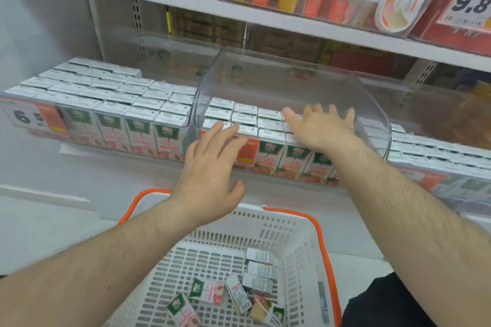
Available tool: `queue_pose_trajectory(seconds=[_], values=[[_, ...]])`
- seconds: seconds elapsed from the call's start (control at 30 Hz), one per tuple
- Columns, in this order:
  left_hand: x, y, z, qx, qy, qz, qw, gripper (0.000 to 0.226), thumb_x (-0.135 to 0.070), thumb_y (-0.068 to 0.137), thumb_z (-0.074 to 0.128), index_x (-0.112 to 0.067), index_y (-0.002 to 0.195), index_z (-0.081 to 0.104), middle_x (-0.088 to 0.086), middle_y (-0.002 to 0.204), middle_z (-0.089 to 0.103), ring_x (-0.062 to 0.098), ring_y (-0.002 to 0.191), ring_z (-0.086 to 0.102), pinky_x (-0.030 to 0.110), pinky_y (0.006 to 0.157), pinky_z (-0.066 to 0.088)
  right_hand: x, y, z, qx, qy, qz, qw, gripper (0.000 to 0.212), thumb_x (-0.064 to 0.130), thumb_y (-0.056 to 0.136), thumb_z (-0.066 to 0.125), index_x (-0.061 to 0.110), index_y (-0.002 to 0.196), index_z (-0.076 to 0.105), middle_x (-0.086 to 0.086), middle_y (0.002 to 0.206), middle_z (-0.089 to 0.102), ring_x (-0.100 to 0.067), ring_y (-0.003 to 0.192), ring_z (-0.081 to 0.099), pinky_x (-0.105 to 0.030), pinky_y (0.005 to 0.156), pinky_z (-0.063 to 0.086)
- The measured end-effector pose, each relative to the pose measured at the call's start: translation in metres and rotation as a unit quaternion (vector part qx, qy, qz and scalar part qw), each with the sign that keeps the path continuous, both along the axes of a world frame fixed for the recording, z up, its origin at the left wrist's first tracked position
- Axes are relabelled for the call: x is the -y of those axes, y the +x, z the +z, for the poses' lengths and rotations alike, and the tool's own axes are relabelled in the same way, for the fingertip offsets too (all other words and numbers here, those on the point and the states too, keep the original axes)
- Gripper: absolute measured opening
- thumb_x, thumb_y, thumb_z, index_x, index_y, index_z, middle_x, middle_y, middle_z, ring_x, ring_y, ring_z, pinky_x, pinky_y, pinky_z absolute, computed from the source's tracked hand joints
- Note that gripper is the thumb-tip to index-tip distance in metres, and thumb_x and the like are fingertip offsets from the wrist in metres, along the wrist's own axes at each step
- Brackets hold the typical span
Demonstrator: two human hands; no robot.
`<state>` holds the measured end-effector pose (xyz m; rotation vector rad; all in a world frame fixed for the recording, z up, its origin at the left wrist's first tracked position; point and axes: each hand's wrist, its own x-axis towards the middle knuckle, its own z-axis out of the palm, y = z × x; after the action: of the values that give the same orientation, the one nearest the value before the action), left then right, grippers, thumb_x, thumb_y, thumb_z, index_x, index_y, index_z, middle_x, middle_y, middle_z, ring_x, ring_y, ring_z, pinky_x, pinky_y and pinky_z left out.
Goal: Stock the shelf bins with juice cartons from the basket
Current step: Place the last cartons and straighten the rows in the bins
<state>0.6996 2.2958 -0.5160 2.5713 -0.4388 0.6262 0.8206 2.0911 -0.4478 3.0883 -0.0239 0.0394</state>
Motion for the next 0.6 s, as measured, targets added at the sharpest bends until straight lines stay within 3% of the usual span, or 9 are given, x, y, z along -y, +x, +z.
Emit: queue_pose_trajectory(seconds=[0.07, 0.13, 0.2, 0.27, 0.37, 0.47, 0.6], values=[[-0.005, -0.004, -0.01, 0.031, 0.012, -0.02, 0.999, 0.062, -0.025, 0.07, 0.061, -0.015, 0.131, 0.05, 0.004, 0.138, 0.045, 0.024, 0.132, 0.033, 0.038, 0.104, 0.028, -0.006, -0.017, -0.001, 0.185, 0.02, 0.081, 0.979, 0.079, 0.065, 0.092, 0.013, 0.012, 0.131, 0.056, -0.012, 0.138, 0.053, -0.035, 0.133, 0.041, -0.054, 0.111, 0.021], [-0.008, -0.01, -0.022, -0.002, 0.032, -0.035, 0.999, 0.055, -0.026, 0.072, 0.059, -0.016, 0.126, 0.054, 0.002, 0.128, 0.051, 0.023, 0.121, 0.04, 0.04, 0.098, 0.034, -0.014, -0.042, -0.005, 0.379, 0.086, 0.214, 0.896, 0.051, 0.049, 0.092, 0.037, 0.009, 0.098, 0.069, -0.009, 0.102, 0.068, -0.033, 0.1, 0.059, -0.043, 0.088, 0.037], [-0.012, -0.016, -0.035, -0.097, 0.049, -0.042, 0.993, 0.048, -0.028, 0.079, 0.057, -0.019, 0.126, 0.054, -0.001, 0.127, 0.052, 0.022, 0.121, 0.042, 0.039, 0.099, 0.035, -0.024, -0.066, -0.018, 0.442, 0.143, 0.345, 0.815, 0.027, 0.03, 0.087, 0.054, 0.009, 0.08, 0.069, -0.007, 0.082, 0.067, -0.032, 0.079, 0.059, -0.037, 0.072, 0.036], [-0.019, -0.02, -0.051, -0.21, 0.076, -0.037, 0.974, 0.046, -0.027, 0.086, 0.059, -0.021, 0.131, 0.051, -0.002, 0.132, 0.05, 0.021, 0.124, 0.042, 0.035, 0.103, 0.034, -0.033, -0.085, -0.045, 0.373, 0.176, 0.425, 0.806, 0.022, 0.022, 0.084, 0.056, 0.008, 0.071, 0.067, -0.006, 0.072, 0.064, -0.03, 0.071, 0.056, -0.036, 0.067, 0.039], [-0.032, -0.024, -0.073, -0.371, 0.113, -0.013, 0.922, 0.051, -0.028, 0.09, 0.058, -0.023, 0.138, 0.044, 0.0, 0.141, 0.045, 0.02, 0.127, 0.045, 0.036, 0.104, 0.039, -0.036, -0.102, -0.1, 0.191, 0.199, 0.435, 0.857, 0.031, 0.027, 0.084, 0.048, 0.01, 0.065, 0.066, -0.003, 0.063, 0.06, -0.026, 0.062, 0.054, -0.037, 0.062, 0.047], [-0.044, -0.025, -0.097, -0.471, 0.142, -0.003, 0.871, 0.051, -0.028, 0.093, 0.055, -0.021, 0.141, 0.041, 0.003, 0.142, 0.044, 0.022, 0.123, 0.048, 0.036, 0.101, 0.043, -0.035, -0.106, -0.152, 0.023, 0.216, 0.362, 0.906, 0.033, 0.028, 0.086, 0.045, 0.013, 0.06, 0.059, 0.001, 0.061, 0.054, -0.024, 0.062, 0.054, -0.038, 0.06, 0.05], [-0.049, -0.026, -0.143, -0.522, 0.115, 0.03, 0.845, 0.049, -0.028, 0.093, 0.055, -0.018, 0.139, 0.044, 0.004, 0.142, 0.045, 0.022, 0.121, 0.05, 0.034, 0.098, 0.044, -0.037, -0.107, -0.211, -0.134, 0.205, 0.239, 0.94, 0.033, 0.023, 0.094, 0.05, 0.02, 0.061, 0.051, 0.005, 0.064, 0.051, -0.021, 0.067, 0.055, -0.033, 0.068, 0.048]])
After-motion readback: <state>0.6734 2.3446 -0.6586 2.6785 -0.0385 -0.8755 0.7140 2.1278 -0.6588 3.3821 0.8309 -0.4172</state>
